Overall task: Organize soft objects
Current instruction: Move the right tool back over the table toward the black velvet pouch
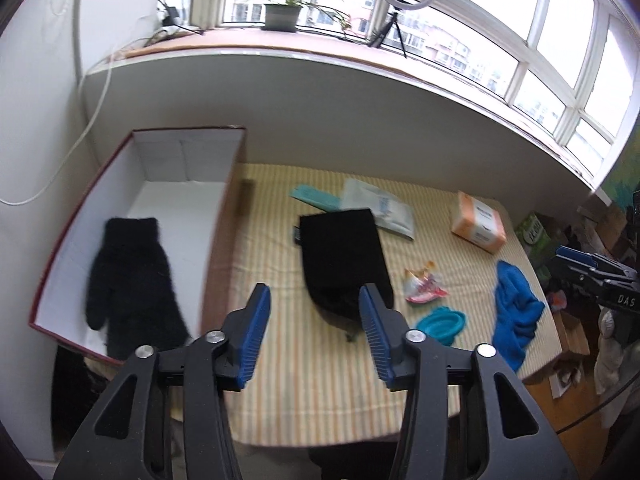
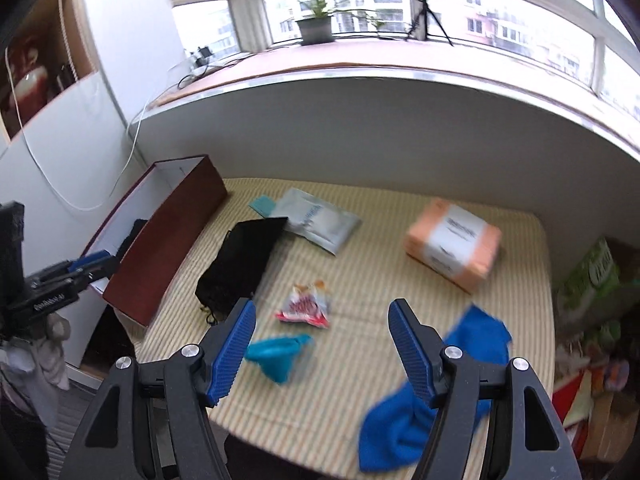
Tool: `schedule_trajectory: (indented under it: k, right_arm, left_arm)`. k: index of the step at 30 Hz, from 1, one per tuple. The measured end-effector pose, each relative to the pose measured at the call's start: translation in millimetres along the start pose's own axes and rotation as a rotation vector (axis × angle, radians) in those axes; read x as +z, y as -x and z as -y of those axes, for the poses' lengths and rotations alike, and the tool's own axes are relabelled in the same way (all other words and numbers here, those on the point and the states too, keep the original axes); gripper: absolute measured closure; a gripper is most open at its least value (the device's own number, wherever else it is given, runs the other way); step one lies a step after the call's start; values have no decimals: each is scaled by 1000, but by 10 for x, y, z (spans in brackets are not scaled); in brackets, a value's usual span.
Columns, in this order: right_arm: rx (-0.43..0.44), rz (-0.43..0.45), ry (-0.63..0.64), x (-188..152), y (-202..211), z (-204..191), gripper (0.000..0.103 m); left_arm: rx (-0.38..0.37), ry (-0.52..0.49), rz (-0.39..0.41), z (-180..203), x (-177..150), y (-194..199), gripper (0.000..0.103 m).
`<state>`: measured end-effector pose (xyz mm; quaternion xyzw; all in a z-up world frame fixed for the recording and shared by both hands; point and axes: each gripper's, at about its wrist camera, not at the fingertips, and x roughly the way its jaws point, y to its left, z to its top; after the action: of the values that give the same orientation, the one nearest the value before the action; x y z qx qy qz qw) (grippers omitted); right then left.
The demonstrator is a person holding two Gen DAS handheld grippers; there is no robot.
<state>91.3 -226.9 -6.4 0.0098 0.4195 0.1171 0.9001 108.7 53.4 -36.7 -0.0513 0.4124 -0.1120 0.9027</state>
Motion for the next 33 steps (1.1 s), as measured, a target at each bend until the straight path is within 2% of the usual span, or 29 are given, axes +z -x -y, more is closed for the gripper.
schedule_trajectory:
  k: [7, 13, 23, 33]
  right_arm:
    - [25, 1, -59, -223, 210, 112, 38]
    - [21, 15, -75, -462, 383, 84, 38]
    - [26, 41, -93, -654, 574, 41, 38]
    - [45, 52, -50, -755, 678, -262, 38]
  left_arm:
    - [-29, -6, -40, 178, -129, -14, 52]
    - [-35, -25, -38, 281, -160, 67, 52]
    - [-38, -32, 3, 358, -251, 348, 52]
    - [-29, -34, 30, 359, -361, 628, 52]
